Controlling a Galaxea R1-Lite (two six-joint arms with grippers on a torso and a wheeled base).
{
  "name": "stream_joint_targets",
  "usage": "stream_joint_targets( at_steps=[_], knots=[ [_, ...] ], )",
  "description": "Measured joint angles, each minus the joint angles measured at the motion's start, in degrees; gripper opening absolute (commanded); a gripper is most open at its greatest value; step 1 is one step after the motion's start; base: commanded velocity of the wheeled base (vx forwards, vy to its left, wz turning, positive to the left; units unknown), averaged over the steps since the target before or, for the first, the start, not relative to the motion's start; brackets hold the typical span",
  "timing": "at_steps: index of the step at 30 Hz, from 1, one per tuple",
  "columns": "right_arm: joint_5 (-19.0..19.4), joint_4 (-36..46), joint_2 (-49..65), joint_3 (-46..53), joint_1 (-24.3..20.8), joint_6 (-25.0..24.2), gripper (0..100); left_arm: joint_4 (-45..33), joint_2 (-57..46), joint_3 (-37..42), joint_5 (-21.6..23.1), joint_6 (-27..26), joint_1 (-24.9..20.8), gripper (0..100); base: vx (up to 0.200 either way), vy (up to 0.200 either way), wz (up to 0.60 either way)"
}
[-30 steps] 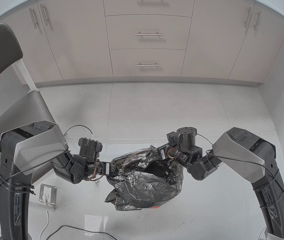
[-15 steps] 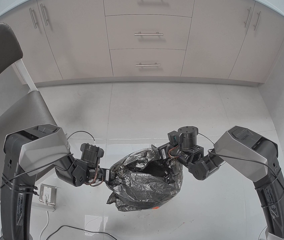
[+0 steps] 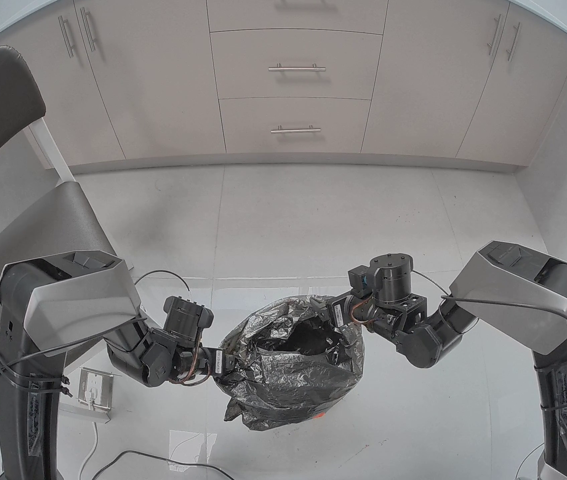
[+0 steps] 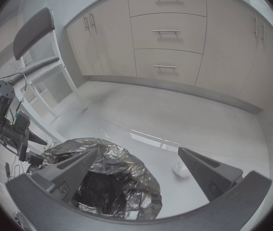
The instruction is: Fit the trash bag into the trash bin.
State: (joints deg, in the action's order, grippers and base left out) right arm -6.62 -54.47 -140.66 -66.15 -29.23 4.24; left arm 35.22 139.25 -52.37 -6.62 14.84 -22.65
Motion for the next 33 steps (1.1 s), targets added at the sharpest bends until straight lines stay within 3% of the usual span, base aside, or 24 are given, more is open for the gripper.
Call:
stream_joint_targets(
  at_steps=[6,11,21,26,33],
  knots=[
    [0.2,-3.8,4.8,8.6,-0.1,-2.5,100,2.9,-2.4,1.6,0.0,2.1,-0.2,100,0.000,0.000,0.00],
    [0.3,-12.5,7.9,17.5,0.0,-7.2,100,4.8,-7.3,4.9,0.0,2.7,-1.9,100,0.000,0.000,0.00],
    [0.9,-32.2,4.8,28.1,-0.3,-14.0,100,5.9,-14.7,11.1,-0.7,2.2,-16.7,100,0.000,0.000,0.00],
    [1.5,-34.4,0.8,30.0,-0.4,-14.9,100,5.9,-12.5,9.3,-5.0,0.0,-19.2,100,0.000,0.000,0.00],
    [1.7,-34.5,-1.0,30.6,-0.1,-15.2,100,6.1,-8.7,1.8,-8.5,-1.2,-18.5,100,0.000,0.000,0.00]
  ],
)
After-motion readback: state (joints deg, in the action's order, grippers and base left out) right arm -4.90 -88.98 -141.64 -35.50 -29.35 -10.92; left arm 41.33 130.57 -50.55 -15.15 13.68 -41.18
